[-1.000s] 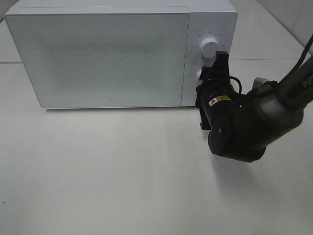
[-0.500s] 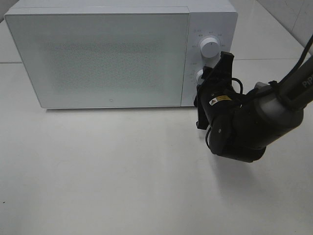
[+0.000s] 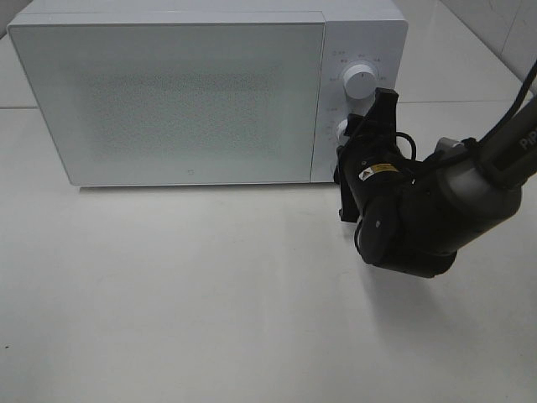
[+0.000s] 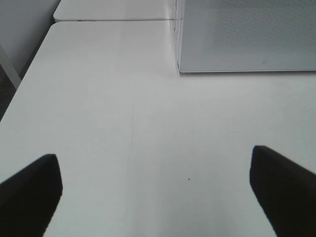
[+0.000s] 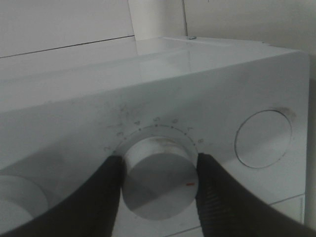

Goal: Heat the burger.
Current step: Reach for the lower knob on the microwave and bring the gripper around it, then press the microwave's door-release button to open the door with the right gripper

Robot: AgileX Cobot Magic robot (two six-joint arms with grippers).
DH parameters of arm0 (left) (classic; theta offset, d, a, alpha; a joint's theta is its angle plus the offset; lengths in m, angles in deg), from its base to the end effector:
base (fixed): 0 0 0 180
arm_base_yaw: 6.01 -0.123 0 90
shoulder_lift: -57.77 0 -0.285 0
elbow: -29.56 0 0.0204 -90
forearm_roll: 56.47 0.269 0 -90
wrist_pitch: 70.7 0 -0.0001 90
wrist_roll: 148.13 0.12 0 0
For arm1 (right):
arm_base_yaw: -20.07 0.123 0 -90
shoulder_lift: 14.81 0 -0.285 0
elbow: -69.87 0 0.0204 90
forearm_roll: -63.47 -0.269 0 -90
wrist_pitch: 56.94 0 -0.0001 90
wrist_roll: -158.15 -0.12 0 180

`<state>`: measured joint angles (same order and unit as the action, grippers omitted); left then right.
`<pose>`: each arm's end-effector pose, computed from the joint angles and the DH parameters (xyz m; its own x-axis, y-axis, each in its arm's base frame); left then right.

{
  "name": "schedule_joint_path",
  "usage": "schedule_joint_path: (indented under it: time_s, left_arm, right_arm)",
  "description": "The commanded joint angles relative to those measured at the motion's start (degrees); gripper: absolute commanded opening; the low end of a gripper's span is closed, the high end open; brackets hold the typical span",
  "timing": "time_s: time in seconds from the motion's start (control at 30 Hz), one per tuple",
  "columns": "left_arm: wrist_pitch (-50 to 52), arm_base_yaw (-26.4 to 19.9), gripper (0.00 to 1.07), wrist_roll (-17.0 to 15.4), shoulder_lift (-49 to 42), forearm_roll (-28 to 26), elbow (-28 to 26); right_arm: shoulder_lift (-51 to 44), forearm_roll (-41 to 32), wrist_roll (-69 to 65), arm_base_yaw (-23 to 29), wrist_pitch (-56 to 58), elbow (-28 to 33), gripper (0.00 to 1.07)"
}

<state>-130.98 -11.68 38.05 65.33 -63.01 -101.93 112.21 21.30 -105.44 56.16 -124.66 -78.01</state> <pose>0.0374 -0.0082 0.2748 -0.4391 0.0075 -0.8984 0.0125 0.9999 0.0022 0.3506 0.1634 0.0931 0.0592 0.9898 0.1299 0.1031 -0.1354 0.9854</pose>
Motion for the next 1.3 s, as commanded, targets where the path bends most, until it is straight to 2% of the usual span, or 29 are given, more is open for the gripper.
schedule_joint_path:
  time_s: [0.03, 0.13, 0.17, 0.2, 0.23, 0.27, 0.33, 0.37, 0.47, 0.77, 0.97, 1.1, 1.3]
  left_arm:
    - [0.74, -0.11, 0.98, -0.23, -1.55, -0.29, 0.17]
    - [0.74, -0.11, 0.98, -0.23, -1.55, -0.29, 0.17]
    - [0.74, -0.11, 0.98, -0.23, -1.55, -0.29, 0.17]
    - [0.74, -0.11, 0.98, -0.23, -1.55, -0.29, 0.17]
    - [0.74, -0.11, 0.98, -0.23, -1.55, -0.29, 0.17]
    - [0.74, -0.11, 0.98, -0.23, -1.55, -0.29, 0.17]
    - [0.74, -0.11, 0.98, -0.23, -1.55, -0.29, 0.17]
    - [0.74, -0.11, 0.98, -0.23, -1.55, -0.29, 0.17]
    - [0.74, -0.11, 0.98, -0.23, -1.55, -0.29, 0.17]
    - [0.74, -0.11, 0.98, -0.23, -1.55, -0.29, 0.17]
    - [0.74, -0.11, 0.98, -0.23, -1.55, -0.29, 0.17]
    - [0.74, -0.11, 0.98, -0.23, -1.55, -0.29, 0.17]
    - [0.74, -0.11, 0.98, -0.23, -1.55, -0.29, 0.17]
  right_arm:
    - [-0.57, 0.63, 1.09, -0.06, 1.38, -0.29, 0.35]
    - [-0.63, 1.15, 2.23, -0.06, 2.75, -0.23, 0.49]
    - [-0.63, 1.15, 2.23, -0.06, 2.75, -0.23, 0.49]
    - [-0.69, 1.55, 3.90, 0.00, 3.15, 0.17, 0.56]
    - [-0.69, 1.55, 3.90, 0.00, 3.15, 0.17, 0.56]
    - [-1.55, 1.66, 5.84, 0.00, 4.13, 1.15, 0.64]
    - [-2.12, 1.89, 6.70, 0.00, 4.30, 1.89, 0.68]
    - [-3.44, 3.38, 7.96, 0.00, 4.35, 3.44, 0.74]
    - [-5.50, 5.96, 9.17, 0.00, 4.76, 5.90, 0.77]
    - [-11.80, 10.54, 9.45, 0.00, 7.33, 11.97, 0.76]
    - [-17.36, 17.07, 11.86, -0.06, 11.17, 16.04, 0.76]
    - [-22.40, 20.68, 18.22, -0.06, 19.60, 16.96, 0.76]
    - [-27.44, 20.45, 31.51, -0.57, 29.97, 16.27, 0.74]
